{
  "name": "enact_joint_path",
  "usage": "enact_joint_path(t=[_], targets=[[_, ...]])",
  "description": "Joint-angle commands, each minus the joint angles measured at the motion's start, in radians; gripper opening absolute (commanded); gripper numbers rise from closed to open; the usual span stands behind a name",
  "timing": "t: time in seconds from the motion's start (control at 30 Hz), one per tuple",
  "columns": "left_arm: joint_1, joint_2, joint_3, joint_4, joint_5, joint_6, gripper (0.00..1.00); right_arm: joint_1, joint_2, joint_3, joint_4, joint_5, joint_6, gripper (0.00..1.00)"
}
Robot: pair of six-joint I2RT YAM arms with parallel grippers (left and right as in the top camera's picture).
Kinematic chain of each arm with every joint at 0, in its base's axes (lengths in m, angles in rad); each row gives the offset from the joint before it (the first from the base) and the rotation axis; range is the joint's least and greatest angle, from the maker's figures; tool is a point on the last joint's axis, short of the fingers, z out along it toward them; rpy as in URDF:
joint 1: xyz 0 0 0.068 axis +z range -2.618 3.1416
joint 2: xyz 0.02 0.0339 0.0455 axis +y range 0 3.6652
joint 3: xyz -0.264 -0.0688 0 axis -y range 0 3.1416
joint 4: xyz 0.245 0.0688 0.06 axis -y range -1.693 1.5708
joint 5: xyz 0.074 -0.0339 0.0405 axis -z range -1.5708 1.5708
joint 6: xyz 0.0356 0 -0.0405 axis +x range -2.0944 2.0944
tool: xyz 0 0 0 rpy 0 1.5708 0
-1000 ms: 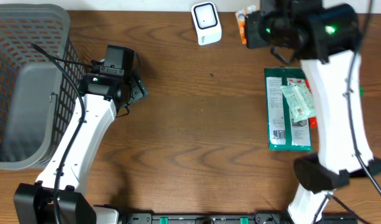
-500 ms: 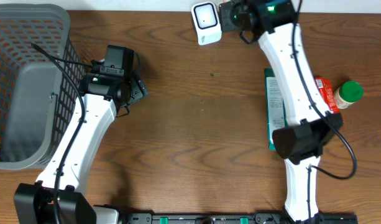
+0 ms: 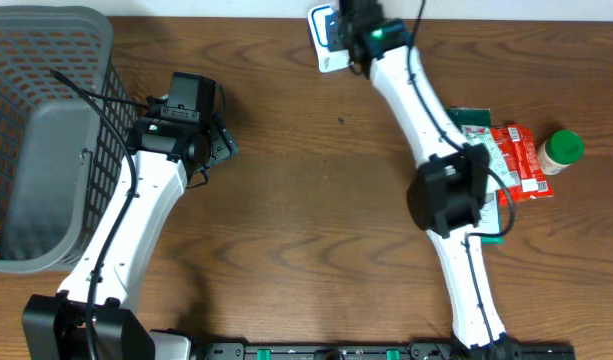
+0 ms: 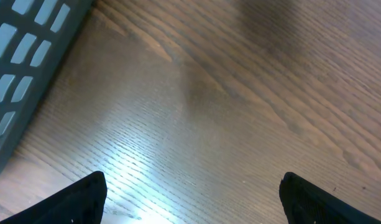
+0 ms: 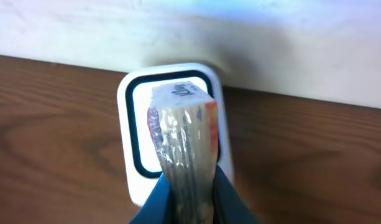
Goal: Scan the item barcode
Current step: 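Carry the orange box up and hold it against the white scanner, then carry the orange box right and lower it onto the item pile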
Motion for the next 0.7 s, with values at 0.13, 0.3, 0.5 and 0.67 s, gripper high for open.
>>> enact_joint_path(t=[0.13, 0.3, 0.5, 0.67], targets=[[0.003, 0.007, 0.005, -0.002, -0.013, 0.006, 0.89, 0.050, 0.046, 0.016, 0.082, 0.154, -0.001, 0.01], [0.003, 0.007, 0.005, -0.003, -0.013, 0.006, 0.89, 0.045, 0.047, 0.016, 0.049, 0.153, -0.001, 0.01], [0.003, 0.007, 0.005, -0.003, -0.013, 0.006, 0.89, 0.028, 0.039, 0.016, 0.032, 0.093, -0.001, 0.01], [0.003, 0.007, 0.005, -0.002, -0.013, 0.006, 0.89, 0.004, 0.014, 0.016, 0.031, -0.019, 0.000, 0.01]])
